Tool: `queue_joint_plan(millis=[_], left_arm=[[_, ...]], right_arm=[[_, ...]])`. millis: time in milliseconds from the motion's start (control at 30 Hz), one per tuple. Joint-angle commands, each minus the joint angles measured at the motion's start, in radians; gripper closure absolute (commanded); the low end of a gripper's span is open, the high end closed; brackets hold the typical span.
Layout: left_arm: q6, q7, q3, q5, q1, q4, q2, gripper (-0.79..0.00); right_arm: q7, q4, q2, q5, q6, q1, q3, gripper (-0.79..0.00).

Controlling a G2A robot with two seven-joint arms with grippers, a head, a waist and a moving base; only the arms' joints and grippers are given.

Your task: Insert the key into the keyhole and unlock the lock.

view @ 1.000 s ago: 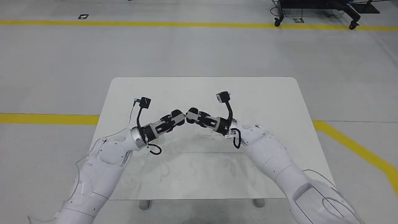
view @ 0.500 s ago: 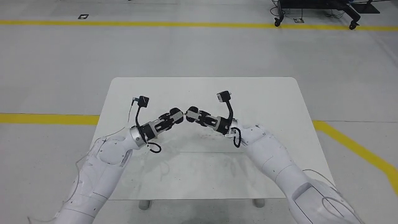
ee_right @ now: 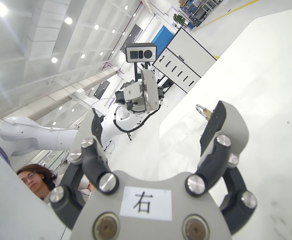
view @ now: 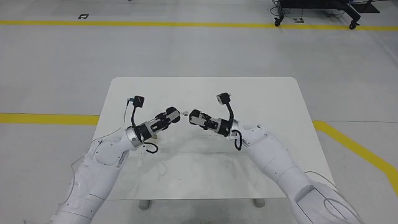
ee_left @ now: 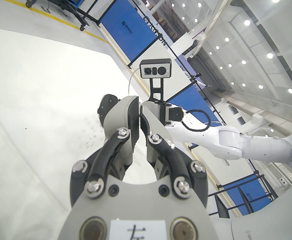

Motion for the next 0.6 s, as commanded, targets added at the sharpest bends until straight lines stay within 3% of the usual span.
queue_joint_plan(millis=[0, 67, 167, 567], left_arm=[[-0.001, -0.005, 0.001, -0.006, 0.001, -0.002, 0.001, 0.000], [-0.002, -0.016, 0.004, -0.017, -0.001, -0.002, 0.001, 0.000], [-0.001, -0.026, 0.009, -0.022, -0.004, 0.001, 0.001, 0.000], [-0.005, -0.046, 0.022, -0.028, -0.008, 0.003, 0.003, 0.000]], right_arm=[[0.055, -0.033, 0.017, 0.035, 0.008, -0.018, 0.019, -0.542], [0.086, -0.073, 0.033, 0.038, 0.040, -0.032, 0.027, -0.422], [0.120, -0.126, 0.051, 0.056, 0.073, -0.054, 0.034, -0.336], [0.144, -0.132, 0.058, 0.082, 0.109, -0.043, 0.029, -0.323]])
